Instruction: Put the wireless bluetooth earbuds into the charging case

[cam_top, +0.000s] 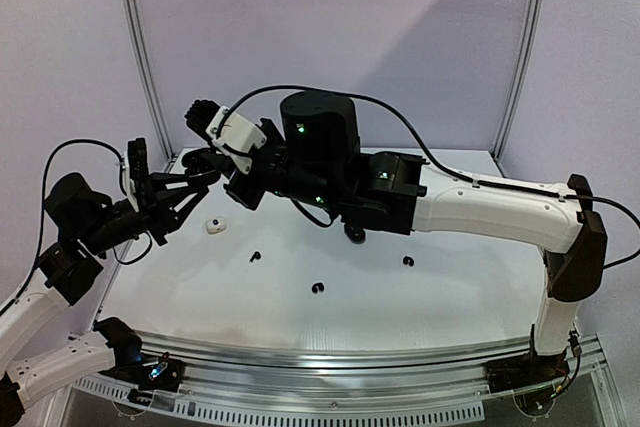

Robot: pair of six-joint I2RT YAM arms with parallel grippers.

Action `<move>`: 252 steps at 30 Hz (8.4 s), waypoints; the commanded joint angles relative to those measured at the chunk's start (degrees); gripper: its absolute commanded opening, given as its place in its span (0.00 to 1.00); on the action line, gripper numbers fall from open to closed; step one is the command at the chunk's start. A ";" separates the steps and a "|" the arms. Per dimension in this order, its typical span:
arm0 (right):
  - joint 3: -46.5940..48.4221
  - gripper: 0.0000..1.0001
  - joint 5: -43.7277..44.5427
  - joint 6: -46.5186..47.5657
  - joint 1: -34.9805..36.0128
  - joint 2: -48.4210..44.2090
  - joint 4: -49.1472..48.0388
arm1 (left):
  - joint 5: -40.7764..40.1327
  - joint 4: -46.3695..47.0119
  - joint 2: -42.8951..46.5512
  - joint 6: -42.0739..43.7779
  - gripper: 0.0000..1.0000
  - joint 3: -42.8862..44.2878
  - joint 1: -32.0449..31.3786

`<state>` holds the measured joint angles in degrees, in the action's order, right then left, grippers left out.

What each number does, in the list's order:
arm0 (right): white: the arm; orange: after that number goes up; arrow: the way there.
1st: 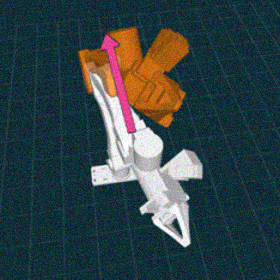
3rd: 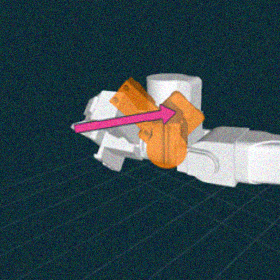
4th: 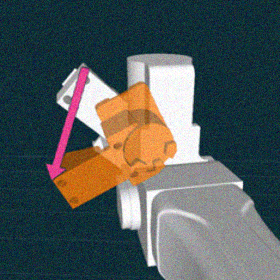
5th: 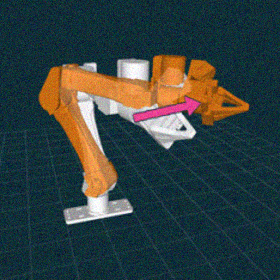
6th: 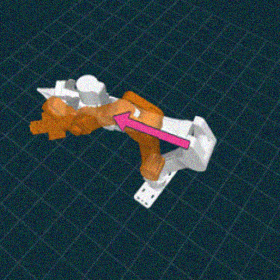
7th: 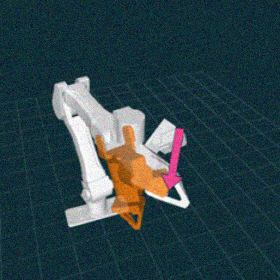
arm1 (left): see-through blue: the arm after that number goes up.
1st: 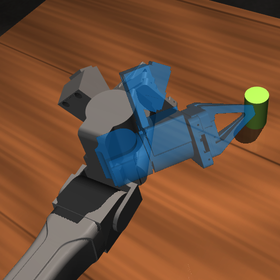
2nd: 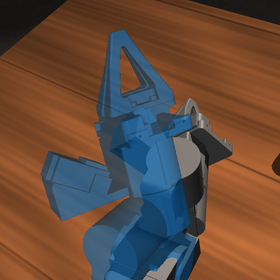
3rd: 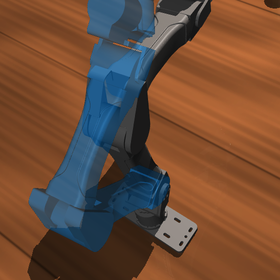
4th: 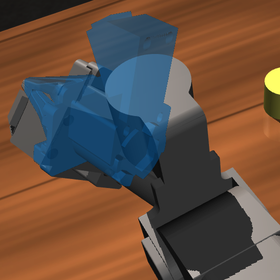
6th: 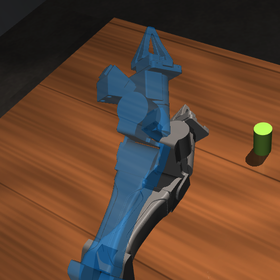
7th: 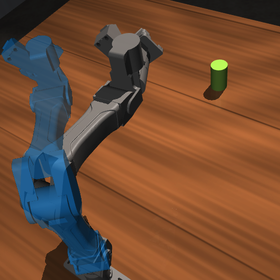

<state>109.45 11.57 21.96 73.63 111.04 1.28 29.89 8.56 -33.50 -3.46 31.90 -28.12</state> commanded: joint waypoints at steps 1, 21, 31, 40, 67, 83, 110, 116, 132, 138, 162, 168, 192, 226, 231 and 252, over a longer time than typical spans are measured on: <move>1.38 0.00 0.99 -0.21 0.29 0.64 0.19 | -0.01 0.58 -0.17 -0.28 0.00 1.41 -0.80; 0.55 0.00 2.37 2.04 0.28 2.53 2.25 | -0.83 1.50 -0.26 0.12 0.00 2.39 -0.97; 1.29 0.03 5.44 3.05 0.28 3.73 2.38 | -2.36 2.08 -0.32 0.32 0.00 2.81 -1.06; 1.47 0.11 5.29 2.68 0.29 4.22 2.18 | -2.70 2.40 -0.42 0.42 0.00 2.99 -1.24; 1.90 0.00 5.36 -8.47 0.29 2.85 -4.26 | -4.40 4.23 2.03 9.51 0.00 0.36 -3.06; -1.99 0.00 4.83 -3.39 0.29 -0.36 -11.61 | -6.86 3.43 1.99 0.12 0.00 0.72 -3.17; -0.32 0.00 -1.23 -2.31 1.38 0.81 -10.82 | -11.02 11.04 5.10 7.12 0.00 -6.32 -3.35; 0.50 0.00 -1.35 -1.57 1.39 1.75 -11.67 | -10.45 10.52 5.24 7.21 0.00 -6.15 -3.35; 1.95 0.00 -1.81 -1.52 1.43 4.35 -10.42 | -9.63 10.34 5.46 6.96 0.00 -5.77 -3.35; 1.84 0.00 -0.81 -0.79 1.39 4.53 -9.88 | -9.65 10.52 5.24 6.85 0.00 -5.72 -3.33; 1.64 0.00 4.64 0.09 1.40 4.18 -10.76 | -10.02 9.90 4.63 6.76 0.00 -5.06 -3.30; 1.52 0.00 5.04 1.42 1.36 4.59 -9.82 | -10.06 10.21 4.56 6.63 0.00 -4.87 -3.30; 1.80 0.00 7.12 11.08 1.35 6.52 -6.95 | -9.50 10.48 5.21 5.21 0.00 -4.90 -3.35; 1.99 0.17 6.16 9.98 1.44 6.73 -5.85 | -9.85 10.95 5.04 4.78 0.00 -4.73 -3.35; 2.00 0.20 6.11 9.49 1.45 6.73 -5.76 | -9.83 10.93 5.02 4.83 0.00 -4.75 -3.37; 2.43 0.22 5.37 7.77 1.46 6.82 -5.58 | -10.03 11.23 4.49 3.70 0.00 -4.35 -3.32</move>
<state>111.04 17.12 30.94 75.22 115.70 -7.07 19.66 16.84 -29.02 0.86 26.06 -30.61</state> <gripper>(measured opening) 0.219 0.229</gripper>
